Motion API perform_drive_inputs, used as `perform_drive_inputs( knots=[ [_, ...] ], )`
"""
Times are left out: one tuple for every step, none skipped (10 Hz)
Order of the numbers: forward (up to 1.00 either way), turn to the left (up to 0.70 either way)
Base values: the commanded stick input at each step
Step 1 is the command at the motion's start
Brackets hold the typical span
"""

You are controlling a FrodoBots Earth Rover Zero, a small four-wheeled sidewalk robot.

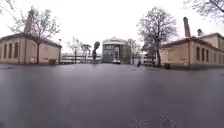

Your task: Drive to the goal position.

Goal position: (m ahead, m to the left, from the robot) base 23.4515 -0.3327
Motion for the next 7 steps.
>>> perform_drive_inputs(
  knots=[
    [0.85,0.00],
    [0.85,0.00],
    [0.85,0.00],
    [0.85,0.00],
    [0.85,0.00],
    [0.85,0.00],
    [0.85,0.00]
  ],
)
